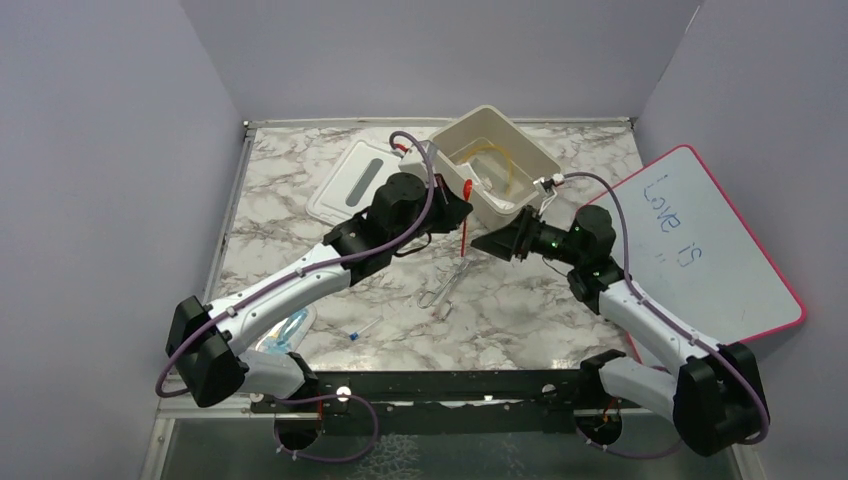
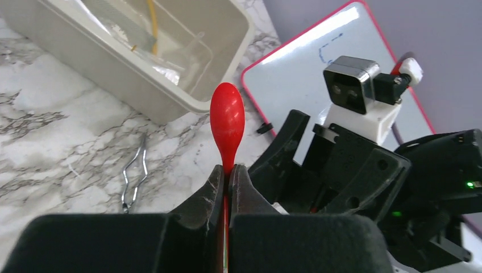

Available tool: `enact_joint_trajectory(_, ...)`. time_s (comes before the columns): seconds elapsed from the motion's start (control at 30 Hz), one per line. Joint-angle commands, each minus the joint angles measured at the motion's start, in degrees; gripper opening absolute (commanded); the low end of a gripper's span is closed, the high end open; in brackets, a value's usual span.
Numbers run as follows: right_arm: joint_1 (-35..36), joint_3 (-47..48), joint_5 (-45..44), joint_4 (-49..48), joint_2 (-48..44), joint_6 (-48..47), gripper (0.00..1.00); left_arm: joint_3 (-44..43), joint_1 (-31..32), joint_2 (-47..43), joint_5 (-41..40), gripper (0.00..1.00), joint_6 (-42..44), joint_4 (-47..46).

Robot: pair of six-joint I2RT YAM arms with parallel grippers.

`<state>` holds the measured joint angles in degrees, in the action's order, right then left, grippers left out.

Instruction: Organize the chemistry lab equipment

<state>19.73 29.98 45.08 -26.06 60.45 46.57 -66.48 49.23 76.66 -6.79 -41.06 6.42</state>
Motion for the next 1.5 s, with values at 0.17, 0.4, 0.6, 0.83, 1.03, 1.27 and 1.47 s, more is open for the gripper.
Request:
enact_joint_trajectory(0.17, 3.3, 5.4, 4.7, -15.2, 6.1, 6.7, 0.71, 2.9, -0.1, -3.7, 4.4, 0.0, -3.1, -8.9)
enact_joint_trajectory(0.4, 4.9, 7.9, 2.9, -14.4, 9.5, 7.7, 0.48, 4.2, -0.2, -4.5, 5.1, 0.0, -3.0, -10.7)
enact_joint_trajectory(0.6, 5.0, 7.5, 1.3, -13.9, 9.3, 7.0, 0.14, 5.0, -1.0, -5.7, 4.0, 0.0, -2.8, -10.0)
enact_joint_trajectory(0.83, 5.0, 10.6, -1.2, -4.5, 8.7, 0.1, 0.03, 4.6, -3.1, -6.1, 3.3, 0.53, -1.0, -5.9)
enact_joint_trajectory(1.03, 4.9, 20.3, -9.5, 12.7, 10.4, -12.7, 0.03, 5.6, -12.1, -8.8, 12.6, 0.79, 1.4, -4.0)
enact_joint_trajectory(1.27, 4.9, 34.0, -22.5, 26.9, 17.3, -24.6, 0.05, 4.9, -16.4, -13.6, 8.5, 0.87, 13.0, 4.8)
enact_joint_trajectory(1.47, 4.1, 46.9, -31.2, 36.0, 27.9, -33.0, 0.07, 8.2, -16.4, -16.9, 6.5, 0.87, 19.8, 7.8)
